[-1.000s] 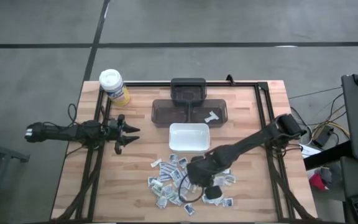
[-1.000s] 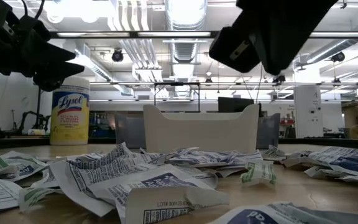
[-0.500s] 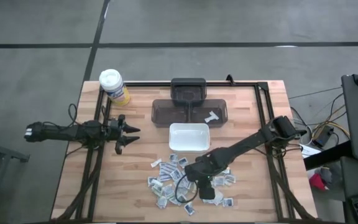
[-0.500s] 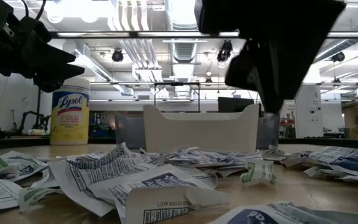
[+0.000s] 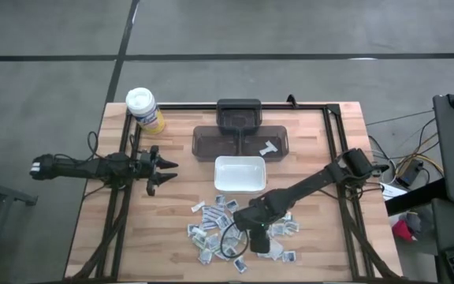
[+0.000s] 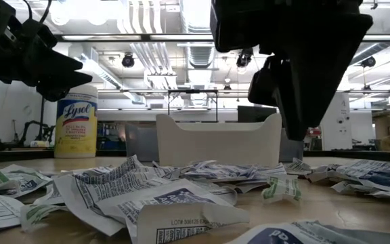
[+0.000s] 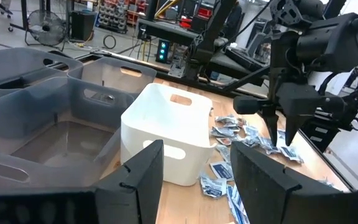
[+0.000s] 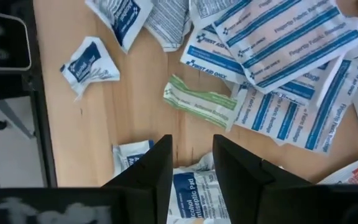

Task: Pick & Place First Aid Supplies
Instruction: Put the green bandage into the bottom right black bin

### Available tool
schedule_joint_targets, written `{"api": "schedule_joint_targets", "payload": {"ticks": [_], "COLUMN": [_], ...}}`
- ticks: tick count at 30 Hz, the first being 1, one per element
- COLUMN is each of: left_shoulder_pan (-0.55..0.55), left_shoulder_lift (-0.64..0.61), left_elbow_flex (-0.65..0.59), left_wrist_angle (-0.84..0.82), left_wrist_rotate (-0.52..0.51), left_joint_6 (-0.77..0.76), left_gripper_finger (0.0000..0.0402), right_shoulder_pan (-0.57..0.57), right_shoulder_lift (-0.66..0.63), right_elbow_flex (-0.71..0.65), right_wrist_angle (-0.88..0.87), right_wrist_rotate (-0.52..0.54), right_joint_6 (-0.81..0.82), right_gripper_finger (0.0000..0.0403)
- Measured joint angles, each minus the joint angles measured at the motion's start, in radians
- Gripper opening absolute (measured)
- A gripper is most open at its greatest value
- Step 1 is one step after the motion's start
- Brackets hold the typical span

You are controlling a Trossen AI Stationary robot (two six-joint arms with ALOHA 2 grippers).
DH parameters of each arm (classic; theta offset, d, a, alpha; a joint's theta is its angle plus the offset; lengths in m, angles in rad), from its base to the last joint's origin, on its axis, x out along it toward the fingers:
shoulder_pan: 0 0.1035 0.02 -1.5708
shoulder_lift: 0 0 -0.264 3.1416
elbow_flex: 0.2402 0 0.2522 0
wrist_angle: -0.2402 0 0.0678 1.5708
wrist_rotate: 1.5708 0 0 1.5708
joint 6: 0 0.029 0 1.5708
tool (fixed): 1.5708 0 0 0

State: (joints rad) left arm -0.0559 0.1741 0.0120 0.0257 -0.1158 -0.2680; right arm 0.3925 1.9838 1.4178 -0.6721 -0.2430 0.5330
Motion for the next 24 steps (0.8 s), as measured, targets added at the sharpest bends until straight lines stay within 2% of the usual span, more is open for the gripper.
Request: {"api": "schedule_joint_targets", "payload": {"ticks": [9,18,24], "left_shoulder_pan": [0.000,0.000,0.000], "left_shoulder_lift": [0.000,0.002,0.005], "left_elbow_flex": [0.000,0.000,0.000], "left_wrist_angle": [0.001,0.002,0.002], "left_wrist_rotate": [0.000,-0.001,-0.001], "left_joint_6": [-0.001,-0.001,-0.002], "left_gripper_finger": [0.0183,0.0183,0.0183], "right_shoulder_pan": [0.000,-0.001,0.000], "right_shoulder_lift": [0.004,0.029,0.036], "right_elbow_flex": [0.000,0.003,0.012], "right_wrist_angle": [0.004,0.035,0.035], "right_wrist_rotate": [0.034,0.036,0.076], "right_joint_6": [0.102,0.179,0.227], "right_gripper_finger": [0.0116,0.0106,0.0100]}}
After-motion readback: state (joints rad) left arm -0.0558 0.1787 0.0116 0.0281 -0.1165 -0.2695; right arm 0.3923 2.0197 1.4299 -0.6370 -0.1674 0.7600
